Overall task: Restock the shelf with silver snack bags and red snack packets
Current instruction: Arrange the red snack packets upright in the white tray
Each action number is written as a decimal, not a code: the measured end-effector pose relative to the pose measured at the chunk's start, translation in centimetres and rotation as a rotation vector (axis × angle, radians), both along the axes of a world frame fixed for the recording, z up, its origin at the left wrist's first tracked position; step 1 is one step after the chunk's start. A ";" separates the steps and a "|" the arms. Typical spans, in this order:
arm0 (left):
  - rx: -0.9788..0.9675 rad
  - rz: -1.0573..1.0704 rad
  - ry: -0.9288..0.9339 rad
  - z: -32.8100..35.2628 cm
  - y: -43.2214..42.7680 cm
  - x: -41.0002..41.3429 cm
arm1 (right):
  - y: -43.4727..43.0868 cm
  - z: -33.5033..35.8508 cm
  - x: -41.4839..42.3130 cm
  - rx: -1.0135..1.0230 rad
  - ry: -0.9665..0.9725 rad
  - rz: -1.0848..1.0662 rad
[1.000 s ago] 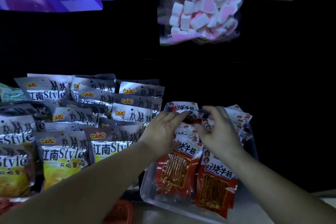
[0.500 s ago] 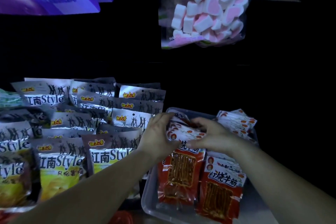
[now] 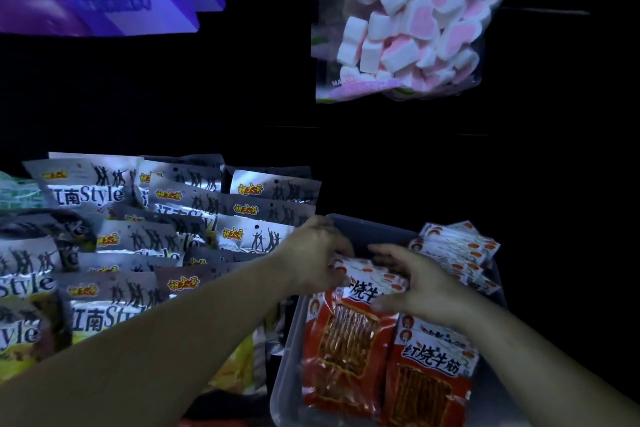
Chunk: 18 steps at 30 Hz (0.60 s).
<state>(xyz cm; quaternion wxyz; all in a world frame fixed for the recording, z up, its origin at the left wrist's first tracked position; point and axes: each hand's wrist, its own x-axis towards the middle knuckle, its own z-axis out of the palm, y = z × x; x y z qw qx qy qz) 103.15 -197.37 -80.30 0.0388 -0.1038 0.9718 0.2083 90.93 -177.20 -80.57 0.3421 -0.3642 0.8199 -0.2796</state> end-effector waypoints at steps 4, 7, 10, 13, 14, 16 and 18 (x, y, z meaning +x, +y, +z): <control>-0.068 -0.017 0.059 -0.1 0.6 -0.1 | -0.2 0.4 0.8 0.163 0.135 0.039; -0.086 -0.061 0.078 0.4 1.1 0.5 | -0.7 0.9 1.3 0.196 0.138 0.051; -0.111 -0.096 0.052 1.3 1.2 0.8 | -0.9 1.2 1.5 0.231 0.095 0.062; -0.130 -0.162 -0.064 2.2 1.5 1.3 | -0.7 1.7 1.5 0.163 0.009 0.085; -0.127 -0.181 -0.106 2.4 1.7 1.5 | -0.6 1.7 1.5 0.153 -0.022 0.097; -0.073 -0.175 -0.154 2.5 1.9 1.9 | -0.4 2.1 1.7 0.172 -0.055 0.130; -0.023 -0.126 -0.166 2.4 1.8 1.8 | -0.4 2.0 2.2 0.190 0.016 0.143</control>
